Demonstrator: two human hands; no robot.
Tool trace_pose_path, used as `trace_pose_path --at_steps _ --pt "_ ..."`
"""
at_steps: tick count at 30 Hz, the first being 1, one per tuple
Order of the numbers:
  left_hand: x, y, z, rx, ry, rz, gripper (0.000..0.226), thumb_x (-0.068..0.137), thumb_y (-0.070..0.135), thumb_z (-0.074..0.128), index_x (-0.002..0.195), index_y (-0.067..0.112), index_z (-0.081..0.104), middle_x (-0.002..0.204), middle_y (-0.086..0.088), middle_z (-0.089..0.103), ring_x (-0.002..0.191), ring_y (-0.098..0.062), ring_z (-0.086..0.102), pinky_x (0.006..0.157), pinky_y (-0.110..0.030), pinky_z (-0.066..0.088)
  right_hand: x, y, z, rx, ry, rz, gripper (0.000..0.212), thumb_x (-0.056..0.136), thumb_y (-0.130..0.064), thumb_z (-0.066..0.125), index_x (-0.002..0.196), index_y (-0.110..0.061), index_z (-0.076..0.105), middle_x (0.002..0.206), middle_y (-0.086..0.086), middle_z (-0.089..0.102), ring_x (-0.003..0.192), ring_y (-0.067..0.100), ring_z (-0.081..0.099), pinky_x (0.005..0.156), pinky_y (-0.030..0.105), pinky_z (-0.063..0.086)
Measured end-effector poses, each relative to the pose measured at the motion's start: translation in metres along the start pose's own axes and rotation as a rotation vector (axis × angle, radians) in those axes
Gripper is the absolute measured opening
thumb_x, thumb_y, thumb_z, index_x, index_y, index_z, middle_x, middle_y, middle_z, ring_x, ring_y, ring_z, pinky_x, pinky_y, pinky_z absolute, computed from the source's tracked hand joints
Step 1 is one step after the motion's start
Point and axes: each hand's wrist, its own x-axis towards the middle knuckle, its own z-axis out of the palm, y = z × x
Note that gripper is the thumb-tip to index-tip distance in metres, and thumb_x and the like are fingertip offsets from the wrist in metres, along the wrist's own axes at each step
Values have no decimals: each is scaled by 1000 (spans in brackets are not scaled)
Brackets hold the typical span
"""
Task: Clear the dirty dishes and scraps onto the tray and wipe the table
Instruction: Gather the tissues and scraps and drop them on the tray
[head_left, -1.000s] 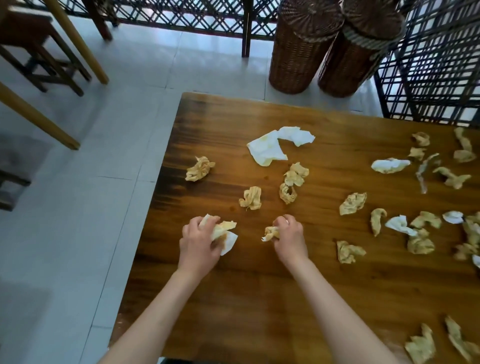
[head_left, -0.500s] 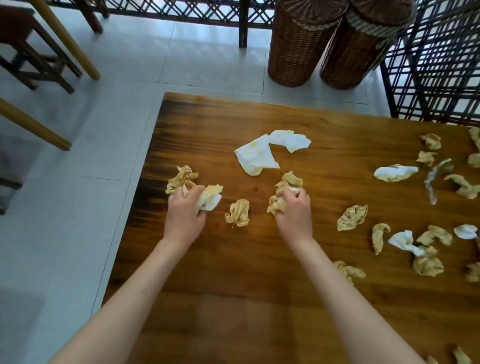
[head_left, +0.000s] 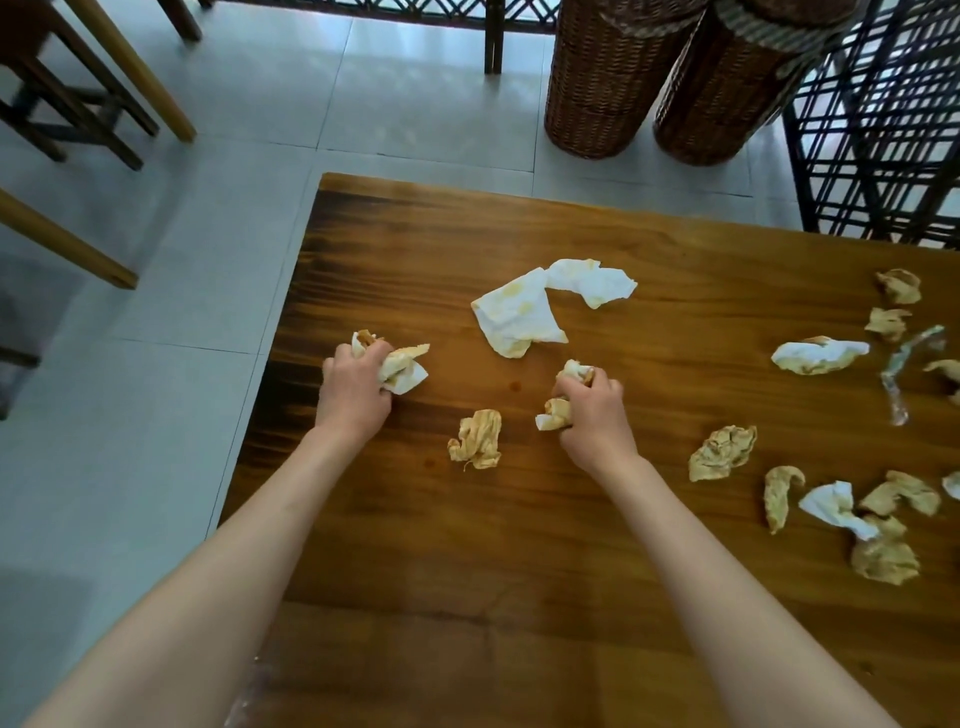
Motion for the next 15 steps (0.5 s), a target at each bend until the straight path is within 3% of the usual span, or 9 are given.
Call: trace_pose_path --at_steps 5,8,11,15 --pt "-26 38 9 -119 101 213 50 76 13 72 121 26 54 114 -10 50 104 -23 48 77 -24 42 1 3 -4 143 147 45 33 77 8 57 99 -15 60 109 11 51 100 25 45 73 25 36" --pt "-48 59 26 -79 -45 338 56 73 31 74 123 29 50 112 -4 46 100 -19 44 74 -23 40 10 1 -13 196 212 52 32 76 7 58 99 -15 61 106 11 52 99 25 47 73 25 37" --pt "-62 67 44 49 -183 340 66 70 42 76 126 31 43 117 -4 41 102 -20 39 77 -28 42 13 0 -15 227 211 60 35 74 7 57 100 -15 61 106 11 51 98 26 47 76 27 39" --pt "-59 72 49 -44 -187 266 54 79 9 69 124 28 47 110 -5 47 98 -19 48 71 -21 38 17 7 -22 259 255 70 34 74 8 57 98 -16 61 106 11 51 98 26 49 75 28 42"
